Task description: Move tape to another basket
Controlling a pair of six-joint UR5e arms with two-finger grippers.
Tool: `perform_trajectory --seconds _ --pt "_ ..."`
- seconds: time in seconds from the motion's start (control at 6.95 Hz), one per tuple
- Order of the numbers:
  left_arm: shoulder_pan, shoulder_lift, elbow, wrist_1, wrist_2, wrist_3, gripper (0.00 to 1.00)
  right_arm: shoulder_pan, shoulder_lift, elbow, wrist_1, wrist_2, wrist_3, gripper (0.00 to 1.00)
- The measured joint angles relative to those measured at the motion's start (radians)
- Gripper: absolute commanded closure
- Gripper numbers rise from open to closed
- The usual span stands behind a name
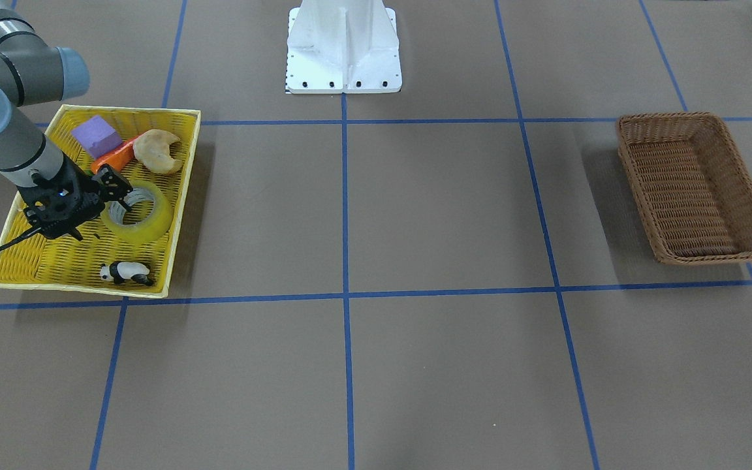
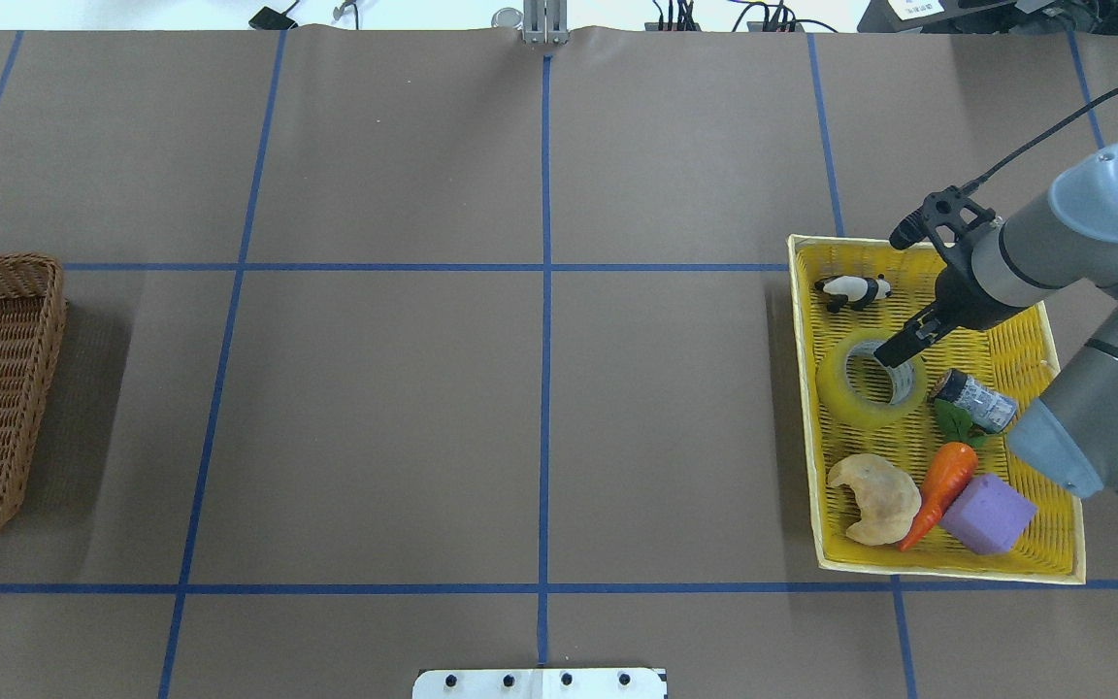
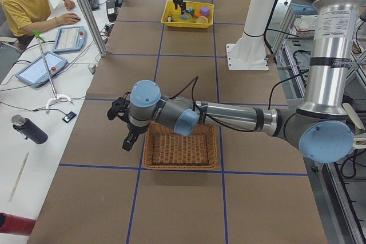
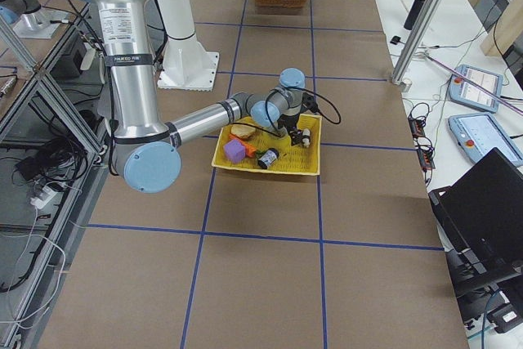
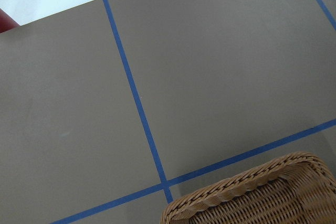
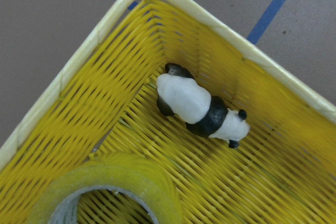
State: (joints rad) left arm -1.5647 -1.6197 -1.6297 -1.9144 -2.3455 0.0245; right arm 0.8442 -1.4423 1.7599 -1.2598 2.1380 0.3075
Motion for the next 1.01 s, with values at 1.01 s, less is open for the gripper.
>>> perform_trajectory --seconds 1.01 --pt "0.0 0.006 0.002 -0.018 0.0 -0.004 0.02 0.016 0.01 0.006 -0.008 0.019 -0.016 1.0"
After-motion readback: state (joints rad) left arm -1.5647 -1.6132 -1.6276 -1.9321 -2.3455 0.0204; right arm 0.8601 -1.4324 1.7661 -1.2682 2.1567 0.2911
